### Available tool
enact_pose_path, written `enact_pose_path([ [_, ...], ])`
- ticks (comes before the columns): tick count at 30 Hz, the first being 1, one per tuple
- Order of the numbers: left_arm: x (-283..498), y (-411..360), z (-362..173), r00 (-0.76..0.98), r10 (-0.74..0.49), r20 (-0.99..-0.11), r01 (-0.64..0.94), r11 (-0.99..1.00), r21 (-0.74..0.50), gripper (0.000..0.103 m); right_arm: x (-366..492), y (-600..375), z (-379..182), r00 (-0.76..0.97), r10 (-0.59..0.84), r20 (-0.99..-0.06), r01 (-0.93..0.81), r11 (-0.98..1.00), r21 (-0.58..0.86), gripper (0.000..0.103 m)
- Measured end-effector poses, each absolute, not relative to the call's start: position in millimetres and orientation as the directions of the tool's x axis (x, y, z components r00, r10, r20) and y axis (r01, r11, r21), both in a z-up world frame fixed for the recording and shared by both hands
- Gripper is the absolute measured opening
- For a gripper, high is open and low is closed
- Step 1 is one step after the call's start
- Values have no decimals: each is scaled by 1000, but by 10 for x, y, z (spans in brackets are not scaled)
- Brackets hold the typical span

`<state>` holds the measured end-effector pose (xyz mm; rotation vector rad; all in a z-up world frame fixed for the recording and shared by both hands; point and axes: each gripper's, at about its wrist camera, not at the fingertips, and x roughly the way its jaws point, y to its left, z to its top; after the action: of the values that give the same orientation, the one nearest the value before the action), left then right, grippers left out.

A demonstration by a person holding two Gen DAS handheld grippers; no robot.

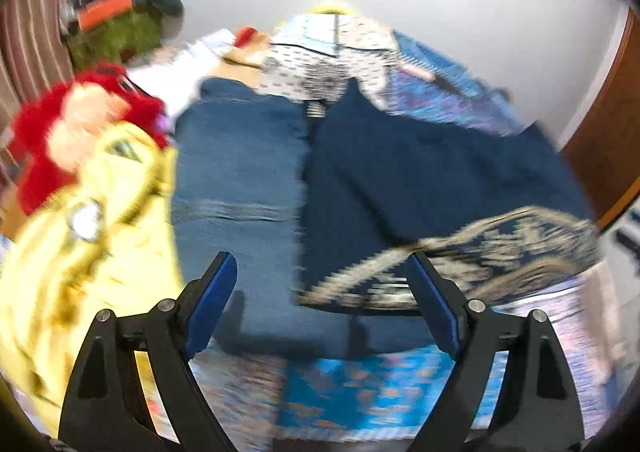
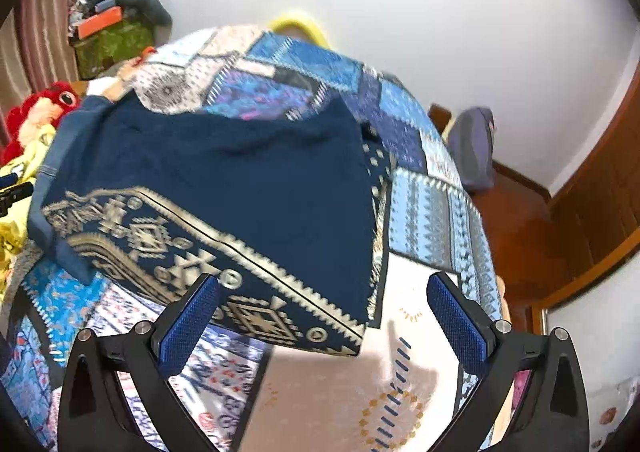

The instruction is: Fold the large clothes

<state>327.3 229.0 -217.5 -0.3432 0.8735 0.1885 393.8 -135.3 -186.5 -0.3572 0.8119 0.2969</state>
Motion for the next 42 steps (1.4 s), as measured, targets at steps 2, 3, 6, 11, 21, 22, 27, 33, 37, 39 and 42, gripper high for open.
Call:
enact_pose_path([
  [2, 3296, 2219, -2205, 641, -86, -763, -276, 901, -334, 87, 3873, -1268, -1785, 677, 126, -725, -391, 897, -209, 103],
  [3, 3306, 2189, -2235, 640, -128, -757, -268, 887, -376, 87, 3841, -1210, -1749, 691, 128, -712, -391, 894, -219, 103],
  [6, 3365, 2074, -2412, 620, -248, -745, -254, 835, -489, 87, 3787, -1053, -1707, 708, 145, -691, -402, 887, -226, 103],
  [11, 3451, 1978, -2828, 586, -381, -715, -277, 735, -619, 86, 3820, -874, -1828, 680, 197, -707, -437, 882, -175, 103],
  [21, 3799, 2294, -3128, 717, -433, -547, -277, 542, -793, 68, 4208, -817, -2411, 559, 187, -808, -439, 893, -98, 103],
  [22, 3848, 2319, -3121, 736, -423, -529, -267, 536, -801, 66, 4231, -837, -2445, 551, 197, -811, -437, 896, -79, 103],
  [27, 4127, 2376, -3142, 778, -333, -532, -301, 545, -783, 23, 4295, -931, -2465, 527, 242, -815, -421, 907, -3, 103],
  [33, 4092, 2342, -2764, 812, -221, -540, -315, 612, -725, 12, 4296, -885, -2297, 524, 235, -818, -419, 908, -8, 103],
  [37, 3994, 2377, -2332, 856, -247, -454, -210, 637, -742, 8, 4221, -716, -2055, 573, 267, -775, -447, 894, -23, 103],
  [39, 3984, 2319, -2044, 864, -215, -456, -190, 699, -690, 7, 4171, -545, -1963, 603, 289, -744, -474, 880, -42, 103],
  [42, 3951, 2186, -1728, 874, -149, -462, -183, 780, -599, 7, 4127, -255, -1951, 645, 295, -705, -488, 869, -82, 103],
])
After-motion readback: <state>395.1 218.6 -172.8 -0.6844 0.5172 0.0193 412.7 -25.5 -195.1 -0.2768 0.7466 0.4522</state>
